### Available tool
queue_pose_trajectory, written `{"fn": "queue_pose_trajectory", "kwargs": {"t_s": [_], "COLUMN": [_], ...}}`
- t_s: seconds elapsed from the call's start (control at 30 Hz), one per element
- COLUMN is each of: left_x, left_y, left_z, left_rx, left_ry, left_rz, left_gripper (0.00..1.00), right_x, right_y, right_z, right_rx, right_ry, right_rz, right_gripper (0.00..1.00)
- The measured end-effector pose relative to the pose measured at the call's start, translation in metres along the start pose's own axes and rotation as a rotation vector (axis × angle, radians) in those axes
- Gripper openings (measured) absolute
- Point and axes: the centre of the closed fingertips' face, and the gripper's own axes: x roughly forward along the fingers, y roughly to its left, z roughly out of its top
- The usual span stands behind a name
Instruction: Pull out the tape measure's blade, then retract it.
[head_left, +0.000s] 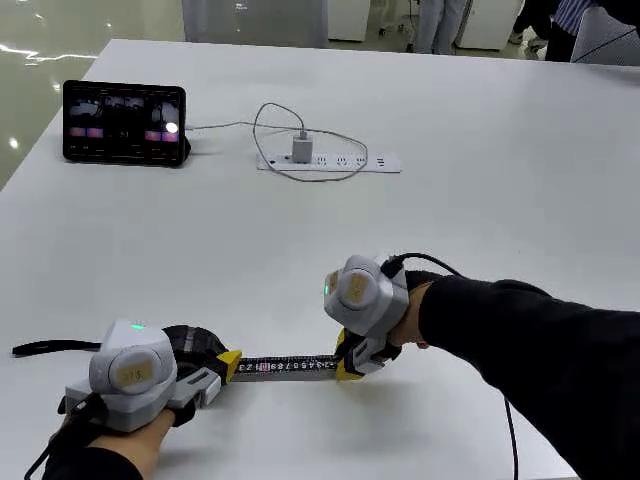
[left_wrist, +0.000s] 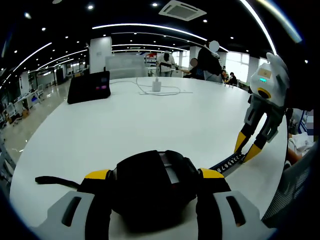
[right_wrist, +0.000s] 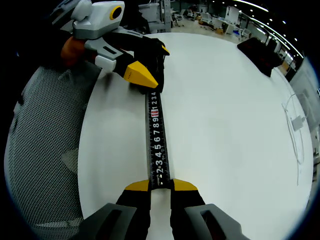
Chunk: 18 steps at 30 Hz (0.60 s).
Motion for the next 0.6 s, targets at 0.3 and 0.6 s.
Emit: {"fn": "queue_pose_trajectory", "kwargs": {"t_s": [0.3, 0.6], "left_x": [0.0004, 0.0003], "left_y": [0.0000, -0.0003], "left_z": [-0.0002, -0.0006], "left_rx": [-0.002, 0.009], "left_ry": [0.000, 0.002], "left_rz": [0.001, 0.000], "left_gripper": [0.65, 0.65], "right_x": [0.0010, 0.0023], "right_y": [0.0000, 0.0010], "right_z": [0.0030, 0.0073], "right_rx": [0.004, 0.029], "right_ry": [0.006, 0.001], "right_rz": [-0.004, -0.012], "right_gripper": [0.11, 0.11]}}
